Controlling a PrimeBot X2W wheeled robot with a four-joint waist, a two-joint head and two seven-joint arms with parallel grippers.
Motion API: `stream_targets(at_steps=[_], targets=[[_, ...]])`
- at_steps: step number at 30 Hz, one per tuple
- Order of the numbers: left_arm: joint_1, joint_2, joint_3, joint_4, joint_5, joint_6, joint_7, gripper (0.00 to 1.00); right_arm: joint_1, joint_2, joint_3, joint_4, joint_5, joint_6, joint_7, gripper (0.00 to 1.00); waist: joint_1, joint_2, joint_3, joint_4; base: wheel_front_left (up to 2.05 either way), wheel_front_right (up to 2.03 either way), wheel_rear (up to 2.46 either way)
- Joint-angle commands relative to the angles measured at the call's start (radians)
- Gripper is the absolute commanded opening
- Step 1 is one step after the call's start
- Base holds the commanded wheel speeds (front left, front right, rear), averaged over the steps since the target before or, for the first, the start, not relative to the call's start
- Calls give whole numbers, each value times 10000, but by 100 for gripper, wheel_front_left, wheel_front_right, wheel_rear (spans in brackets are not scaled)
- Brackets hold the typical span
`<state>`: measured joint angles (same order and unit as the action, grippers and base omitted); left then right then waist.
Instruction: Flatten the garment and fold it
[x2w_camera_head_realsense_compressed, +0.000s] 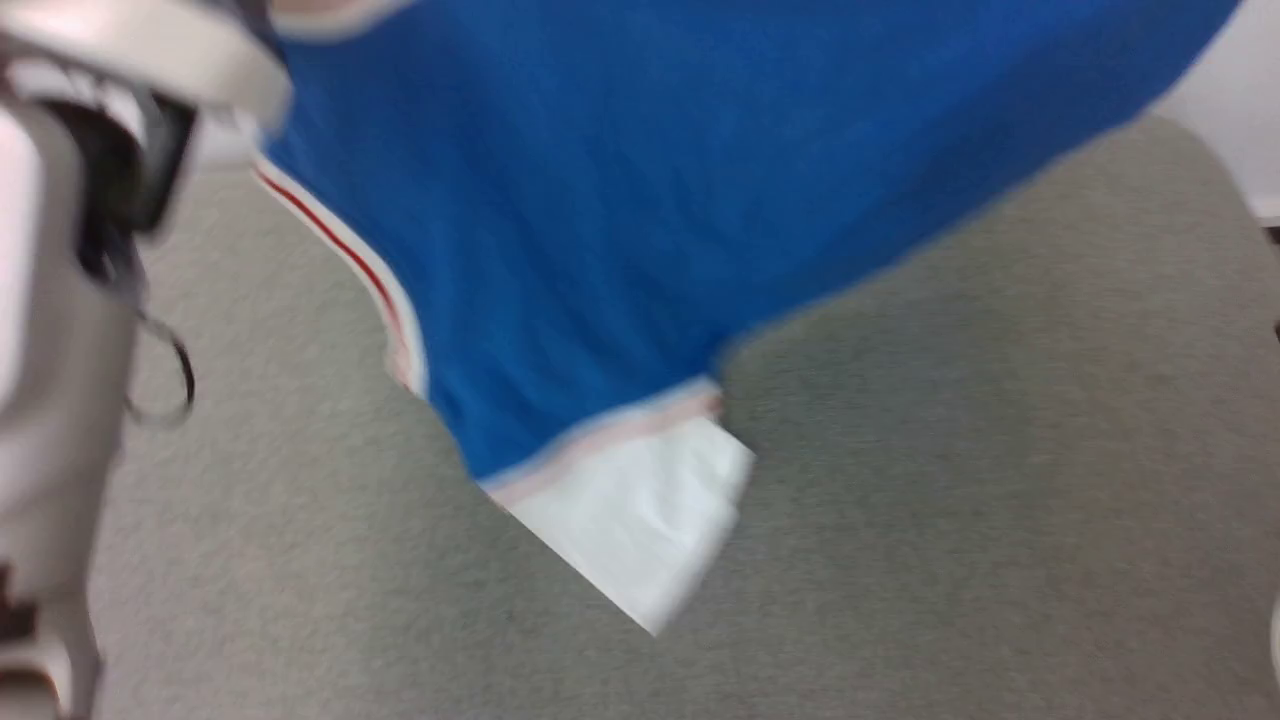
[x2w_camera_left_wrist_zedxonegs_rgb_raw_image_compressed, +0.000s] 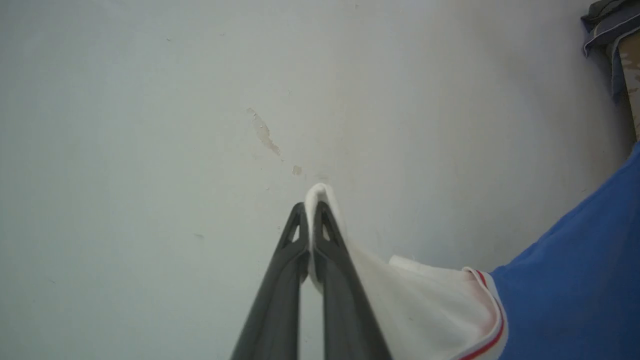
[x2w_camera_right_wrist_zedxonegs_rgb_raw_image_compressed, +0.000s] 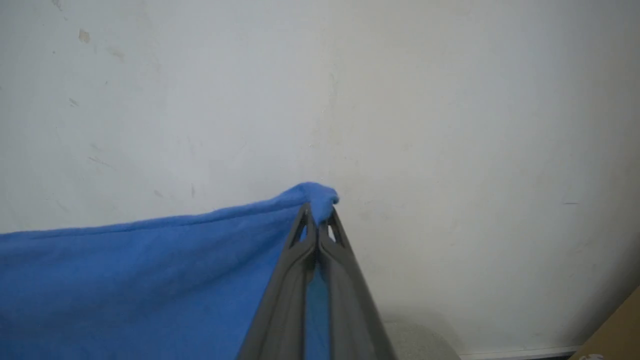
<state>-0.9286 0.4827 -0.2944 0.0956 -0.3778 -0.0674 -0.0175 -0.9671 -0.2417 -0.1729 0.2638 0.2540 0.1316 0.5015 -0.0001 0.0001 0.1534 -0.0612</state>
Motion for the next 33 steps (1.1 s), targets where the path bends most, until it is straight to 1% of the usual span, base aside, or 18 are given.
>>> stream_targets(at_steps=[1, 8, 13, 17, 22, 25, 28, 33], targets=[[-643, -41, 70, 311, 9, -17, 88, 0, -423, 115, 155, 257, -165, -9, -145, 0, 1, -1, -614, -814, 0, 0, 0], [-3257, -138, -129, 1880, 215, -153, 919, 0, -2058, 561, 532, 1662, -620, -9, -298, 0, 1, -1, -839, -1256, 0, 0, 0], [-4436, -164, -431, 2441, 230, -330, 1504, 0, -2688, 550, 915, 2060, -604, -9, -6, 0, 1, -1, -723, -1349, 0, 0, 0], [-5047, -117, -760, 2627, 258, -442, 1998, 0, -2956, 445, 997, 2132, -443, -9, 355, 0, 1, -1, -262, -1360, 0, 0, 0], [-5832, -169, -857, 2717, 283, -468, 2166, 0, -3457, 589, 554, 2244, -147, -9, 742, 0, 1, -1, 870, -1528, 0, 0, 0], [-6369, -215, -927, 2773, 512, -382, 2012, 0, -3836, 700, 453, 2309, -128, -9, 642, 0, 1, -1, 1730, -1733, 0, 0, 0], [-6932, -151, -1024, 2877, 985, -178, 1591, 0, -4246, 910, 387, 2515, -122, -9, 133, 0, 1, -1, 2446, -2024, 0, 0, 0], [-7585, 95, -1273, 3402, 1876, 126, 390, 0, -4821, 1302, 531, 3481, -340, -9, -1002, 0, 1, -1, 2783, -2364, 0, 0, 0]])
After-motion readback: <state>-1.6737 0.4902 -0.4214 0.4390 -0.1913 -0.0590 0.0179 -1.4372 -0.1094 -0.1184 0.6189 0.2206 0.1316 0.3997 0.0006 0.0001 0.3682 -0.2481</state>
